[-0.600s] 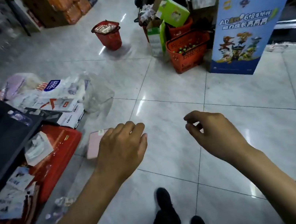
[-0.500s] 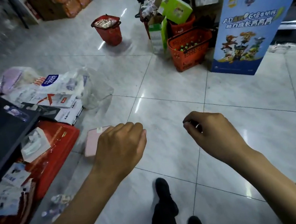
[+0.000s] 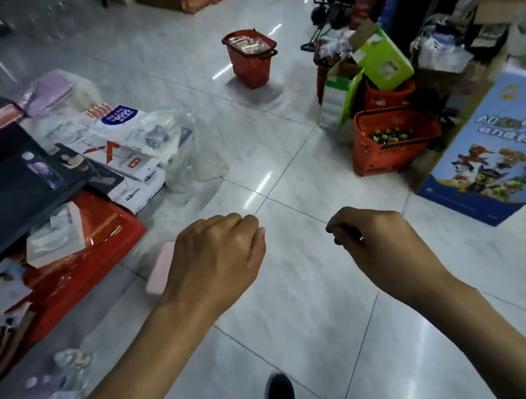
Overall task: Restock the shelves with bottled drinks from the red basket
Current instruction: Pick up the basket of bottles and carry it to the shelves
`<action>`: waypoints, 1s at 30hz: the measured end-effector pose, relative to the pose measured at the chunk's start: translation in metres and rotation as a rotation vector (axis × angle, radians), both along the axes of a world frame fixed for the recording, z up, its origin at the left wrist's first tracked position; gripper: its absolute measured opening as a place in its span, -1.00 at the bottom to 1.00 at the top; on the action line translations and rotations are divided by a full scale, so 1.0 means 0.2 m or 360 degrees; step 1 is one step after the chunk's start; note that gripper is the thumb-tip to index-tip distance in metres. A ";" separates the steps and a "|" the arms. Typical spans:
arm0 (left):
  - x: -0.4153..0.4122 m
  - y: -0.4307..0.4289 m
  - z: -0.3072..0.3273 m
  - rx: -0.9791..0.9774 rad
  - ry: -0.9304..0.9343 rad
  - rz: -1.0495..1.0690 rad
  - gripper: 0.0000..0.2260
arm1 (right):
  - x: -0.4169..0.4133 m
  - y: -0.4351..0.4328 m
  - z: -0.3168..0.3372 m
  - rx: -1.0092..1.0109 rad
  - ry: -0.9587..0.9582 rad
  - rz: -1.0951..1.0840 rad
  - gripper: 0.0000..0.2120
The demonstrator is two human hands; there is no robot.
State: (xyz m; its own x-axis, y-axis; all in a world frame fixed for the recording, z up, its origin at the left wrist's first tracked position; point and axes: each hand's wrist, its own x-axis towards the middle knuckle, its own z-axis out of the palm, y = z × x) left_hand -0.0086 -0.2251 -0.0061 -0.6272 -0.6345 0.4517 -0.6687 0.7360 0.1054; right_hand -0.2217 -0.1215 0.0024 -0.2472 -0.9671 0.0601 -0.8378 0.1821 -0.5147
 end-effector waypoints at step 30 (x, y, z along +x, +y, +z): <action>-1.56 -1.95 0.21 -0.0022 -0.0301 -0.0001 -0.69 | -1.55 -1.90 0.03 -0.0165 -0.0113 -0.0101 -0.58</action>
